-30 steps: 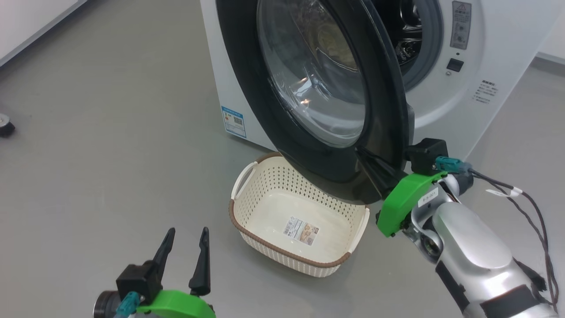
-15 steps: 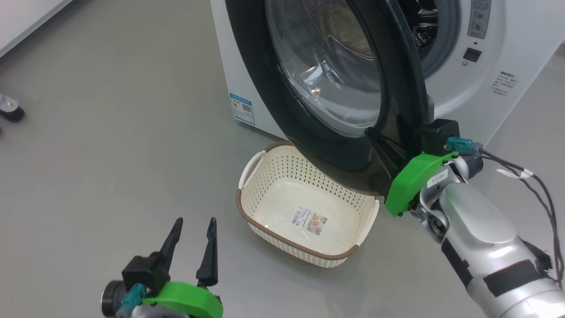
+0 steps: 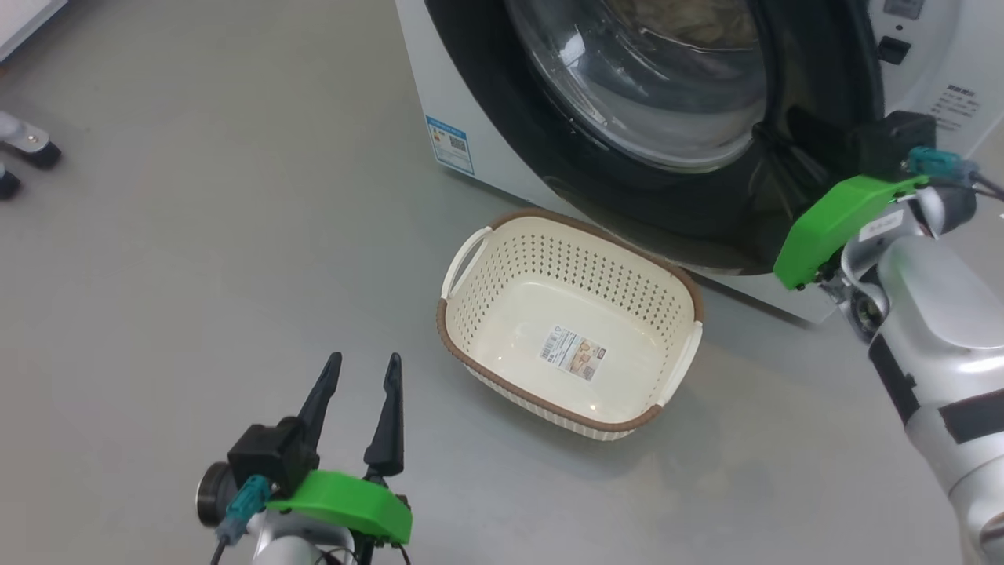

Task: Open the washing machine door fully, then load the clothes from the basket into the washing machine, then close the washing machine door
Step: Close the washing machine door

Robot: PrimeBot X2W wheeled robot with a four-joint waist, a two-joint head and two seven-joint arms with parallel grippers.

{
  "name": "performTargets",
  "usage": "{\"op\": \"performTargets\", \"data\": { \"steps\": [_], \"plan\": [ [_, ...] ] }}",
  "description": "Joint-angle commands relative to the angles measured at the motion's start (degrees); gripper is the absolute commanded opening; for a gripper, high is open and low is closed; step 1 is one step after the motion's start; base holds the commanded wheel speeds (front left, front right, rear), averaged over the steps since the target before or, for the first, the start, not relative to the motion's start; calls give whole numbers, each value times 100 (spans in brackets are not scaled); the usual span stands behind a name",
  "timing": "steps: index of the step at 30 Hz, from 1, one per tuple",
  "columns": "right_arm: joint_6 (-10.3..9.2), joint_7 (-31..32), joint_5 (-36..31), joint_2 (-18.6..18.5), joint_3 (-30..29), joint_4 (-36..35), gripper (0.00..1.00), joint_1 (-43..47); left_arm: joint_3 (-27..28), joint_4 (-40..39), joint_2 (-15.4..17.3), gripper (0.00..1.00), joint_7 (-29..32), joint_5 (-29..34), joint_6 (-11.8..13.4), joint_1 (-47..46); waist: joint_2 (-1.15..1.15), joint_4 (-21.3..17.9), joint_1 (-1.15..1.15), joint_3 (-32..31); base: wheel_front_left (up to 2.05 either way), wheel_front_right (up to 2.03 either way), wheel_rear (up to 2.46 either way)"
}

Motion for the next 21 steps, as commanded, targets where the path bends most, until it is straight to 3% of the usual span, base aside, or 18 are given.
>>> {"op": "performTargets", "data": {
  "steps": [1, 21],
  "plan": [
    [1, -90, -56, -92, -46, -67, 0, -294, 194, -156, 29, 100, -75, 59, -32, -208, 0, 72, -1, 95, 0, 0, 0],
    [1, -167, -891, -753, -1239, 882, 0, -1518, 354, -117, -351, 100, -81, 278, -327, -457, 0, 613, -1, 586, 0, 0, 0]
  ]
}}
